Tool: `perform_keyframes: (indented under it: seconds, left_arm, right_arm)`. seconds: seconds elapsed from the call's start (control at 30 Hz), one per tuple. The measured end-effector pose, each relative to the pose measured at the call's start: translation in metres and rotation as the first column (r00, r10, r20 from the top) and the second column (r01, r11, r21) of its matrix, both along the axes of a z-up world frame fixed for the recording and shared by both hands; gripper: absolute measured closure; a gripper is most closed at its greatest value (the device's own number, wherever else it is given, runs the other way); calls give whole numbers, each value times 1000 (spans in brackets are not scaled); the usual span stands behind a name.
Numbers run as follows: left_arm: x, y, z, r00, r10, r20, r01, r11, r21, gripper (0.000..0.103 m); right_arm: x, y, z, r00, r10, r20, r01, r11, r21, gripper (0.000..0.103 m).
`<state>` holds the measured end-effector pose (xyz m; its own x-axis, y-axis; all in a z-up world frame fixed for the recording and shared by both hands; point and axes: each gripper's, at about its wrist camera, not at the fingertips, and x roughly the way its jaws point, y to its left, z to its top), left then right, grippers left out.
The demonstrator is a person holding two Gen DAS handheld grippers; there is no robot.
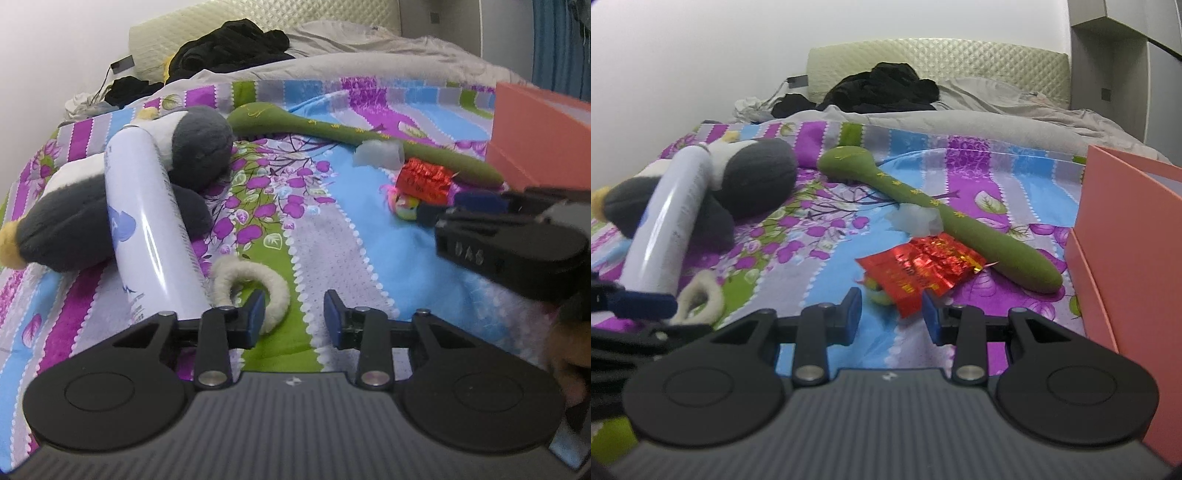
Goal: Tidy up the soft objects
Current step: 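Grasp the white fuzzy ring with the left tool while the right tool grasps the red packet, then lift the fuzzy ring with the left tool while the right tool lifts the red packet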
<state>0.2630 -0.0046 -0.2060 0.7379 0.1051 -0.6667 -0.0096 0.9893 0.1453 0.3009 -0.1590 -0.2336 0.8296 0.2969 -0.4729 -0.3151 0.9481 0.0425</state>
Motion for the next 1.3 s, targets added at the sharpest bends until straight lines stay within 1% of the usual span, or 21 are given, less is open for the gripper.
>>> perform_keyframes:
  seconds: [0.1,0.17,0.2,0.23,0.27,0.3,0.33,0.4,0.47,0.7,0.87,1.3]
  left_arm:
    - [8,-3,-8,1000,5,-11,-5,999,32,69]
    - [11,0,-11,1000,21,-23,-21,1000,21,74]
    - [12,2,-13,999,34,-31,-34,999,11,76]
    - [14,4,-14,998,47,-37,-47,999,3,78]
    - [15,6,-15,997,59,-40,-59,998,2,81]
    - [16,8,-15,997,71,-42,-71,997,4,85]
    - [16,10,-15,996,80,-45,-80,997,5,86]
    - [18,13,-16,994,93,-57,-93,996,4,91]
    - [18,14,-15,993,106,-60,-106,994,8,93]
    - [15,12,-11,990,125,-63,-124,992,17,94]
    - [10,11,-6,989,129,-72,-130,991,-11,94]
    - [-10,6,13,990,125,-65,-130,988,-87,95]
  right_arm:
    - [5,0,-1,1000,-9,-13,9,1000,-9,65]
    - [8,1,-4,999,-13,-29,12,1000,-18,67]
    - [10,1,-5,999,-16,-36,15,1000,-23,69]
    - [11,1,-5,999,-19,-42,18,999,-26,77]
    - [12,1,-6,999,-22,-48,21,999,-29,82]
    - [13,1,-7,998,-25,-52,23,999,-28,83]
    - [13,1,-7,998,-26,-54,25,999,-28,84]
    - [13,1,-7,998,-31,-51,29,999,-31,88]
    - [11,2,-7,999,-33,-40,31,999,-39,91]
    - [4,3,-3,999,-37,-9,36,997,-64,97]
    - [-3,0,2,999,-35,2,35,996,-80,100]
    - [-33,-6,22,1000,14,24,-12,998,-65,100]
